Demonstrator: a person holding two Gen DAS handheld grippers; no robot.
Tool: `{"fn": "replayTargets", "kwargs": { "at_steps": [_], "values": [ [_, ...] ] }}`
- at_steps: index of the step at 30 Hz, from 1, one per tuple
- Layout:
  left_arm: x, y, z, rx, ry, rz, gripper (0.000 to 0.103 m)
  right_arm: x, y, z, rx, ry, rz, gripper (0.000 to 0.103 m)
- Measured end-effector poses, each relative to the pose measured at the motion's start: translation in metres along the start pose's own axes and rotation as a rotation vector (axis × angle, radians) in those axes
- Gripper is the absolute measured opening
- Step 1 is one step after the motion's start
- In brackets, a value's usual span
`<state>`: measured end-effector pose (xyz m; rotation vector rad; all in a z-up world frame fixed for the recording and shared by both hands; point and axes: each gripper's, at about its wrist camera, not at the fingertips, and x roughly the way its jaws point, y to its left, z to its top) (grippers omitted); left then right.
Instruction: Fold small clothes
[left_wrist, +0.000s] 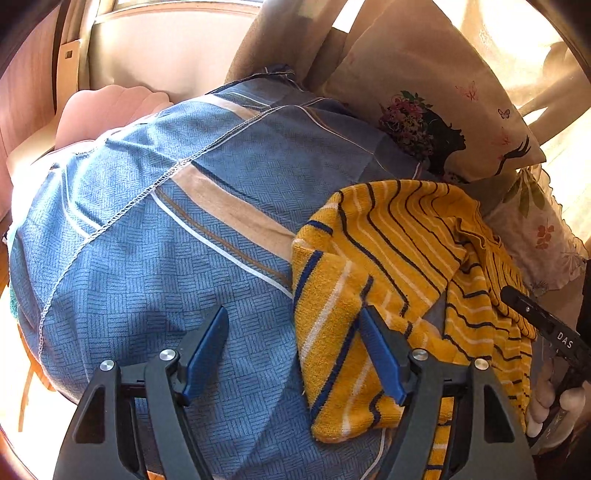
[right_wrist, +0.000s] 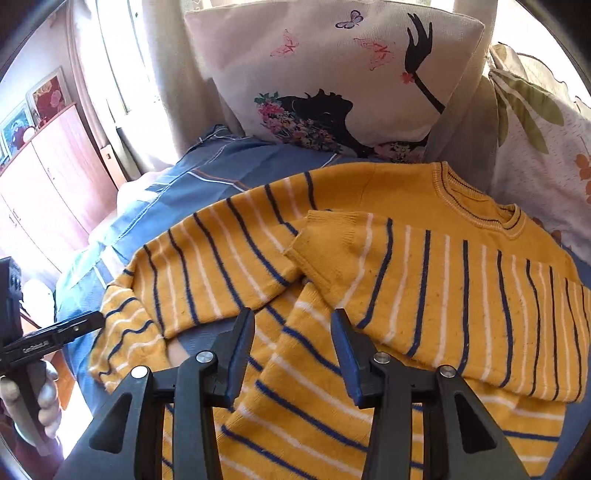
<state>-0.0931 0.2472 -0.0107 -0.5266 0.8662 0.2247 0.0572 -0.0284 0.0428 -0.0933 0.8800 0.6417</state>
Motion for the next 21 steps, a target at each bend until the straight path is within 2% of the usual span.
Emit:
{"fn": "replayTargets", "kwargs": {
  "at_steps": [3, 4, 5, 6, 11, 17, 21],
  "values": [
    [0.011, -0.021, 0.001, 0.077, -0.007, 0.045, 0.072, -0.016, -0.003, -0.013, 0.018, -0.016, -0.005, 0.050],
    [0.014, -0.028, 0.000, 0.109, -0.012, 0.062, 0.060, -0.022, -0.006, -0.017, 0.022, -0.024, -0.022, 0.050],
    [0.017, -0.034, 0.000, 0.136, -0.010, 0.070, 0.042, -0.028, -0.009, -0.021, 0.029, -0.034, -0.038, 0.050],
    [0.020, -0.037, 0.002, 0.148, 0.007, 0.069, 0.015, -0.034, -0.015, -0.024, 0.040, -0.042, -0.051, 0.050],
    [0.001, -0.021, 0.040, 0.041, 0.011, -0.055, 0.009, -0.072, -0.054, -0.043, 0.137, -0.094, -0.099, 0.050],
    [-0.046, -0.015, 0.125, -0.052, -0.113, -0.106, 0.007, -0.107, -0.108, -0.071, 0.300, -0.162, -0.104, 0.050],
    [-0.061, -0.039, 0.177, -0.059, -0.157, -0.081, 0.007, -0.123, -0.138, -0.091, 0.394, -0.188, -0.088, 0.050]
  ]
}}
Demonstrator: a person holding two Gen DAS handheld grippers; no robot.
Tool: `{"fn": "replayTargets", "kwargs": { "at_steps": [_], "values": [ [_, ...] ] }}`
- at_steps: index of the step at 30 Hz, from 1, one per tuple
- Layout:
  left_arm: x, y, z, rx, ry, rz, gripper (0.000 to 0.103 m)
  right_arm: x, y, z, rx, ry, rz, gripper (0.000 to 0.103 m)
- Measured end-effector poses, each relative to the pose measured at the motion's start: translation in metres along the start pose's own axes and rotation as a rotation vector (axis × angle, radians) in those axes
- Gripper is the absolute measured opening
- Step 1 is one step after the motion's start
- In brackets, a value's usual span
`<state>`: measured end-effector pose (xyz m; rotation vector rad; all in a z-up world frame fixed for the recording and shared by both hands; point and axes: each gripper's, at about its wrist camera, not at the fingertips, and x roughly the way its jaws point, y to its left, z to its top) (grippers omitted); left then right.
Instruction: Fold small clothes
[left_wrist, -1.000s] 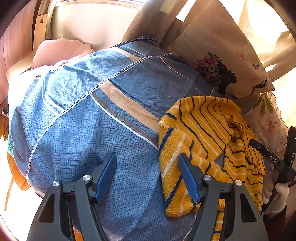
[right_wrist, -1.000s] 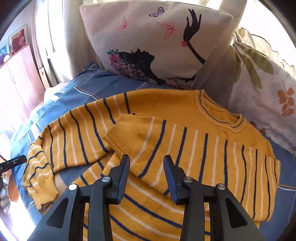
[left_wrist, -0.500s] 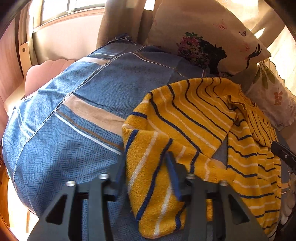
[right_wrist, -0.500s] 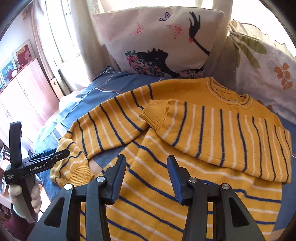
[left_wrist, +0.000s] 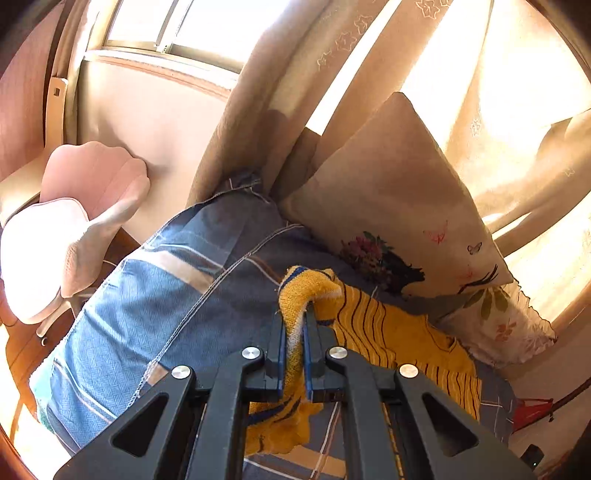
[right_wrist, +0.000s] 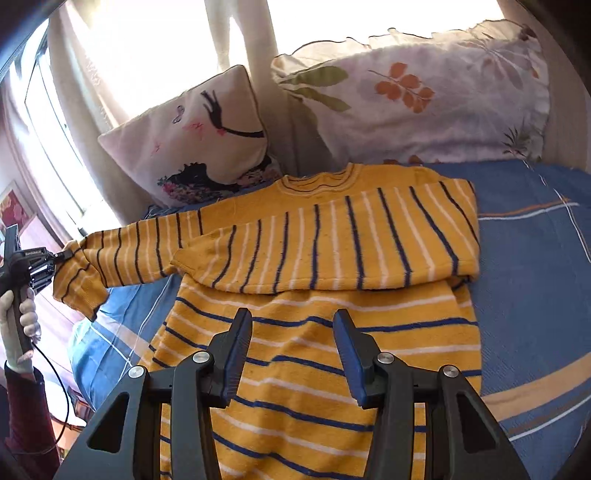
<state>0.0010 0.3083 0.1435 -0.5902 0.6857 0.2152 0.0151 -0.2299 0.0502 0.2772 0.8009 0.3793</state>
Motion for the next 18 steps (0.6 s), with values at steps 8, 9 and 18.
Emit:
{"fn": "replayTargets", "kwargs": {
  "at_steps": [8, 9, 18],
  "values": [
    [0.021, -0.141, -0.016, 0.198, 0.053, -0.086, 0.007, -0.028, -0.061, -0.010, 0.132, -0.036, 0.000, 0.050],
    [0.031, -0.165, -0.025, 0.229, 0.083, -0.114, 0.007, -0.030, -0.068, -0.012, 0.150, -0.039, 0.000, 0.050],
    [0.130, -0.332, -0.143, 0.478, 0.405, -0.365, 0.010, -0.049, -0.110, -0.023, 0.254, -0.054, -0.005, 0.059]
  ]
}}
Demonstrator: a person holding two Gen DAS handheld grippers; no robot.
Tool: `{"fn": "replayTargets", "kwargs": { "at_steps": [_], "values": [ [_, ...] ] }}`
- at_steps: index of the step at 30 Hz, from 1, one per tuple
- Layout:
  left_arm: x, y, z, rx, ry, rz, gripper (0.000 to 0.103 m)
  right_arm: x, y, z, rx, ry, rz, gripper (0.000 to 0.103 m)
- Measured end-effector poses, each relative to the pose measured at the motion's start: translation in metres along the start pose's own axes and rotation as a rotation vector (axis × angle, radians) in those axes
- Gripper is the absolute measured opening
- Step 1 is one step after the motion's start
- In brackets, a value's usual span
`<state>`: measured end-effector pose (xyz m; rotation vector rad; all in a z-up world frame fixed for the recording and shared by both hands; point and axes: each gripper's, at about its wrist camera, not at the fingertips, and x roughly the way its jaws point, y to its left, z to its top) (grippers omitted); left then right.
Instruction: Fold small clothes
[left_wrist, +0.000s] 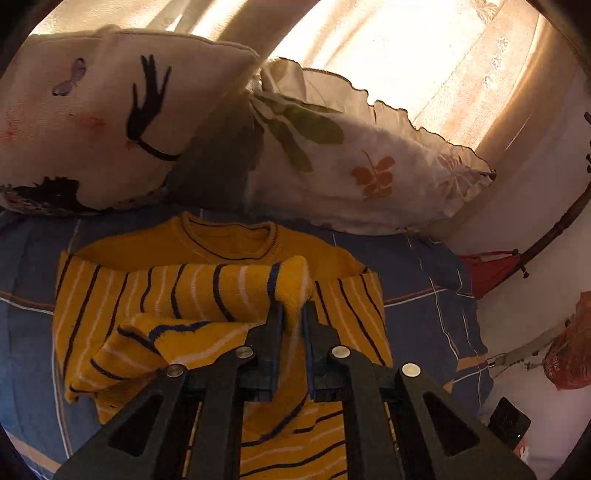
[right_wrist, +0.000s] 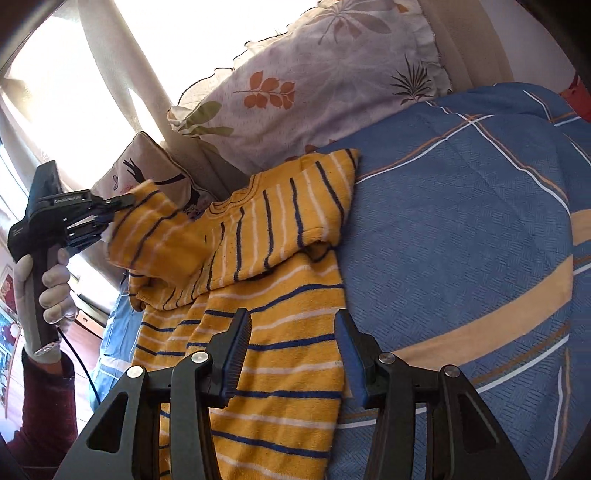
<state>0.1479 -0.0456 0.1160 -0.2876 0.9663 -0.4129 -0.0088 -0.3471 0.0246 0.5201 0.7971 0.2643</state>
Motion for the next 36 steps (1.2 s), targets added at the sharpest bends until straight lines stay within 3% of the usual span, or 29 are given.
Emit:
{"fn": "replayTargets", "kwargs": {
  "at_steps": [2, 3, 4, 7, 11, 14, 17, 19, 22, 25, 27, 29, 30, 33, 36],
  "values": [
    [0.008, -0.007, -0.003, 0.025, 0.013, -0.024, 0.014, -0.006, -0.003, 0.004, -0.007, -0.020, -0.013, 0.062],
    [0.007, -0.008, -0.006, 0.037, 0.008, -0.020, 0.021, -0.007, -0.002, 0.007, -0.015, -0.026, -0.018, 0.062],
    [0.004, -0.007, -0.008, 0.044, -0.004, -0.003, 0.031, -0.006, -0.001, 0.010, -0.025, -0.029, -0.019, 0.062],
    [-0.012, 0.013, -0.014, 0.041, -0.062, 0.071, 0.045, 0.004, 0.010, 0.021, -0.068, -0.016, -0.003, 0.062],
    [-0.028, 0.061, -0.023, -0.043, -0.083, 0.155, 0.047, 0.034, 0.042, 0.034, -0.180, 0.024, 0.018, 0.063],
    [-0.036, 0.095, -0.034, -0.113, -0.085, 0.185, 0.047, 0.062, 0.072, 0.042, -0.278, 0.057, 0.042, 0.070],
    [-0.046, 0.119, -0.046, -0.163, -0.100, 0.193, 0.047, 0.095, 0.101, 0.044, -0.380, 0.104, 0.041, 0.070],
    [-0.051, 0.129, -0.054, -0.189, -0.115, 0.189, 0.047, 0.117, 0.115, 0.044, -0.448, 0.122, -0.017, 0.069],
    [-0.063, 0.141, -0.061, -0.211, -0.138, 0.195, 0.047, 0.144, 0.130, 0.046, -0.586, 0.170, -0.179, 0.006],
    [-0.073, 0.152, -0.067, -0.211, -0.163, 0.218, 0.047, 0.128, 0.135, 0.059, -0.680, 0.049, -0.339, 0.006],
    [-0.077, 0.161, -0.070, -0.212, -0.172, 0.234, 0.049, 0.116, 0.139, 0.062, -0.764, -0.059, -0.487, 0.006],
    [-0.074, 0.173, -0.073, -0.231, -0.165, 0.240, 0.051, 0.116, 0.137, 0.058, -0.855, -0.111, -0.637, 0.007],
    [-0.071, 0.180, -0.074, -0.248, -0.155, 0.235, 0.051, 0.119, 0.133, 0.056, -0.886, -0.110, -0.696, 0.008],
    [-0.056, 0.197, -0.080, -0.296, -0.110, 0.197, 0.052, 0.128, 0.107, 0.049, -0.902, -0.039, -0.801, 0.031],
    [-0.037, 0.201, -0.082, -0.295, -0.061, 0.185, 0.052, 0.114, 0.080, 0.047, -0.843, 0.011, -0.776, 0.043]
  ]
}}
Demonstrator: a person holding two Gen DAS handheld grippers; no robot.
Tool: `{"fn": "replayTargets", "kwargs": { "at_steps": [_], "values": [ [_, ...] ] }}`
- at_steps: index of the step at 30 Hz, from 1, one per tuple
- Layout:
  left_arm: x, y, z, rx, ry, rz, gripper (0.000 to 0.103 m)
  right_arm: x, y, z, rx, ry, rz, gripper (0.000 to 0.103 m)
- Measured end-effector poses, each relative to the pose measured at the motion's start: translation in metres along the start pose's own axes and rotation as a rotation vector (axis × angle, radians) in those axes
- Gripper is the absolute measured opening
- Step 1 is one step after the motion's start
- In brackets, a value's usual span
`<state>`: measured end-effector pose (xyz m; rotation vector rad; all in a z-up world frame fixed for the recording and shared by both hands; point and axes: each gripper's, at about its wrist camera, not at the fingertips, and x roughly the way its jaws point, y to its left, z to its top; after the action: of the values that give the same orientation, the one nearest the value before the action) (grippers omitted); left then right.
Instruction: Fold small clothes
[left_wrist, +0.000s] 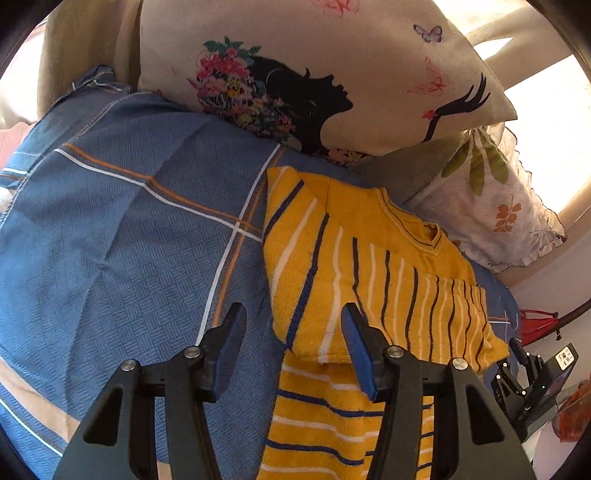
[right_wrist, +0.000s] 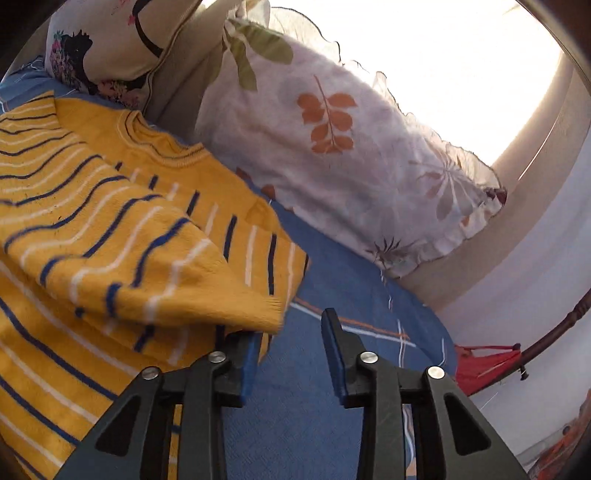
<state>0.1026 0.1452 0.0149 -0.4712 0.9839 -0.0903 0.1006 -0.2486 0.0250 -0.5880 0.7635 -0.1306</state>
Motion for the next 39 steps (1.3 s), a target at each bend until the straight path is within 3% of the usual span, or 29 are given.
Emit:
{"fn": "replayTargets", "kwargs": {
  "at_steps": [3, 5, 6, 10, 12, 16, 19, 22, 26, 29, 33, 39],
  "values": [
    [0.018, -0.009, -0.002, 0.042, 0.024, 0.044, 0.052, 0.000, -0.018, -0.019, 0.077, 0.027, 0.027, 0.046],
    [0.023, -0.016, -0.004, 0.098, 0.024, 0.153, 0.027, -0.004, -0.027, -0.031, 0.133, 0.042, 0.063, 0.046],
    [0.022, -0.015, -0.004, 0.095, 0.025, 0.167, 0.020, -0.006, -0.032, -0.037, 0.165, 0.048, 0.085, 0.046],
    [0.001, -0.003, -0.008, 0.041, -0.017, 0.179, 0.020, -0.021, -0.053, -0.061, 0.335, 0.060, 0.256, 0.049],
    [-0.011, 0.004, -0.018, 0.032, -0.022, 0.140, 0.023, -0.025, -0.061, -0.071, 0.437, 0.063, 0.385, 0.055],
    [-0.025, 0.020, -0.047, -0.033, 0.028, 0.030, 0.040, -0.026, -0.059, -0.092, 0.594, 0.102, 0.609, 0.057],
    [-0.025, 0.030, -0.074, -0.084, 0.096, -0.049, 0.041, -0.025, -0.044, -0.104, 0.631, 0.139, 0.687, 0.057],
    [-0.036, 0.031, -0.098, -0.094, 0.074, -0.112, 0.043, -0.033, -0.032, -0.113, 0.646, 0.135, 0.737, 0.058],
    [-0.042, 0.031, -0.124, -0.128, 0.115, -0.241, 0.043, -0.041, -0.019, -0.123, 0.681, 0.147, 0.935, 0.059],
    [-0.049, 0.032, -0.145, -0.147, 0.122, -0.310, 0.044, -0.051, -0.012, -0.135, 0.703, 0.138, 1.039, 0.059],
    [-0.064, 0.031, -0.172, -0.158, 0.126, -0.364, 0.044, -0.058, -0.007, -0.157, 0.798, 0.128, 1.212, 0.059],
    [-0.080, 0.012, -0.213, -0.086, 0.100, -0.367, 0.044, -0.083, -0.005, -0.185, 0.874, 0.077, 1.347, 0.059]
  ]
}}
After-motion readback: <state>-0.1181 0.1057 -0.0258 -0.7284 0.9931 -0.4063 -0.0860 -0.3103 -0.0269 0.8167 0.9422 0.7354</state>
